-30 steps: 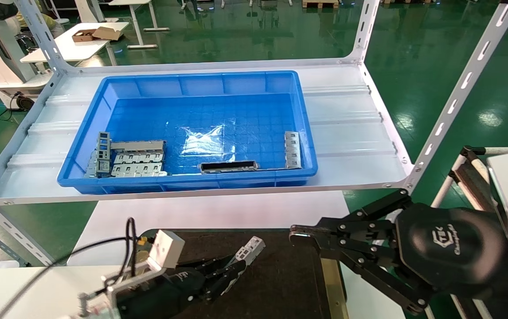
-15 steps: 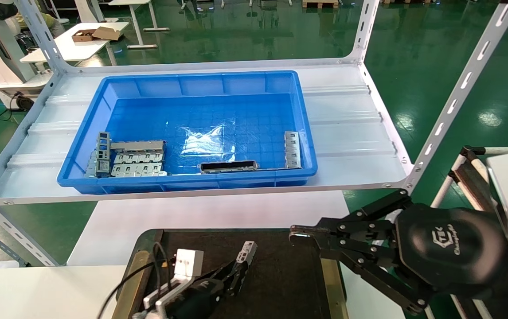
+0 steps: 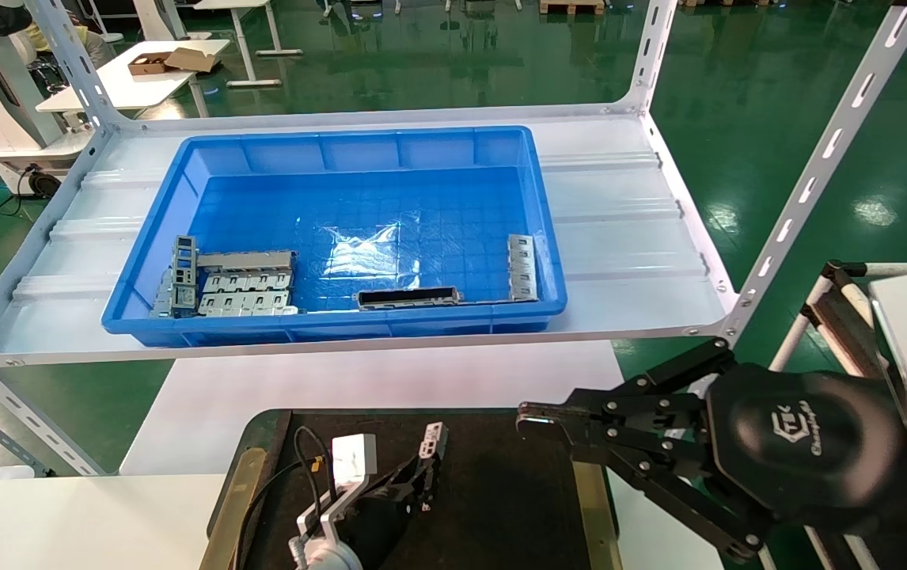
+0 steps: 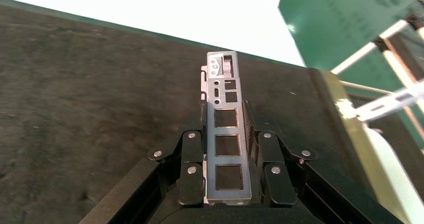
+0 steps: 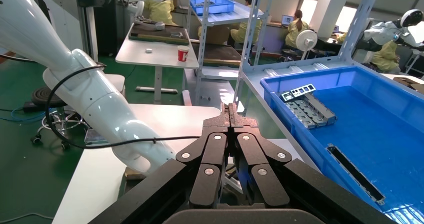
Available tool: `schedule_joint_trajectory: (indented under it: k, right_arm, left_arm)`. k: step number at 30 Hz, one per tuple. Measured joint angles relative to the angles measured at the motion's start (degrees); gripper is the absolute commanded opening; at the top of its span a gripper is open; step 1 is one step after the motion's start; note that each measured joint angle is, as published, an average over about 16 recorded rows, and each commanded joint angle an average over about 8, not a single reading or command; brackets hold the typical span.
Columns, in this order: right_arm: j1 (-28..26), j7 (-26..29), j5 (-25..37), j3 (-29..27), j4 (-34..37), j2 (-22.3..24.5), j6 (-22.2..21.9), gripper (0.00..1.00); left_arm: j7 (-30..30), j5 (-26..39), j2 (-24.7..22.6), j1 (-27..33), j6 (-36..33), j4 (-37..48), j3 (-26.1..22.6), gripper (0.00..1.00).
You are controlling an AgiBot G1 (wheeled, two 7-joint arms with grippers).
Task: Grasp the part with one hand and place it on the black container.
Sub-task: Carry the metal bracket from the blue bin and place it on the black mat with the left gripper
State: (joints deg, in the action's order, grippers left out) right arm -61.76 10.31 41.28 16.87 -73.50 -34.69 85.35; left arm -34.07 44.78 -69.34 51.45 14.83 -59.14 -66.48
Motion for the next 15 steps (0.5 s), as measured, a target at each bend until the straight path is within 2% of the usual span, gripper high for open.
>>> schedule_joint_trajectory:
  k: [8,15]
  right_arm:
    - [-0.01,-0.01,-0.02,0.03,0.00,0.01,-0.01,0.00]
    - [-0.01,-0.02,-0.03,0.05,0.00,0.02,-0.02,0.00]
  left_arm:
    - [1.37,-5.29,-2.53,2.38,2.53,2.93,-2.72,0.00]
    - [1.38,-6.41,-3.57,2.78,2.39,4.33,-3.13,0.00]
